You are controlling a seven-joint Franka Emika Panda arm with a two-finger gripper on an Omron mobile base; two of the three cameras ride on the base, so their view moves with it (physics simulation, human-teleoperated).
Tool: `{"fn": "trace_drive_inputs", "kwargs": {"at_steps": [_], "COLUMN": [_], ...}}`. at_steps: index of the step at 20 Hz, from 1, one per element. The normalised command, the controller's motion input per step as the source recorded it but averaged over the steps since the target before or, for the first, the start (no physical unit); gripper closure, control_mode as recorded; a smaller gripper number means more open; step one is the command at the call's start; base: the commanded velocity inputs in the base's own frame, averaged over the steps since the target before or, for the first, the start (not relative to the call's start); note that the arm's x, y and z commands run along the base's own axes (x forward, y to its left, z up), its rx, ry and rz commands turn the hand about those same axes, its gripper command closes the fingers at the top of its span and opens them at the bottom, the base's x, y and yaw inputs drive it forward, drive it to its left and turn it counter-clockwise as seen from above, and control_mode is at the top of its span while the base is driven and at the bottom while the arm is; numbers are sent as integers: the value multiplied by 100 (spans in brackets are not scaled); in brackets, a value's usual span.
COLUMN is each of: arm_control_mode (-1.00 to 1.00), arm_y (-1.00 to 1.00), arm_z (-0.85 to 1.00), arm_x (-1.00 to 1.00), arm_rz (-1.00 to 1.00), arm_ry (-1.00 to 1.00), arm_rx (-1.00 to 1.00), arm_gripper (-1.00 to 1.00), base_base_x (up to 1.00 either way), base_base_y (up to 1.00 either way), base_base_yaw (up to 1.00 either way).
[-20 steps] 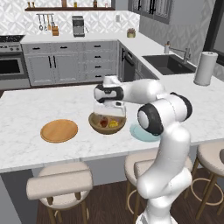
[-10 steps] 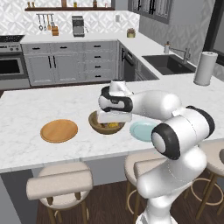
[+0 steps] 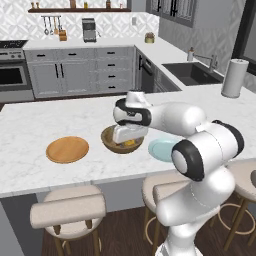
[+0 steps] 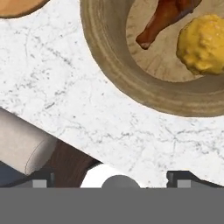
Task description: Pick the chicken drumstick and squash from their plates and place them in the bowl. Then put the bowl in the fridge.
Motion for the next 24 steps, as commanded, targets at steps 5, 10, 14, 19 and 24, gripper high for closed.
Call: {"fn": "trace_drive_inputs", "kwargs": {"at_steps": [5,10,14,19,24], "arm_control_mode": [-100,-100,-100,-100,-100], "arm_y": [25,17,16,4,0], "arm_z": [-5,-13,-31,-36,-23], "arm_x": [34,21,1,5,36], "arm_rz": [22,17,4,0,0], "arm_ry": [0,0,0,-4,-3], "arm_rx": [-3,-5,-5,-1,-1], "arm_gripper": [-100,-100,-100,-100,-100], "base_base_x": [0,0,0,0,0], "base_base_y": [0,0,0,0,0], "base_base_yaw": [0,0,0,0,0]}}
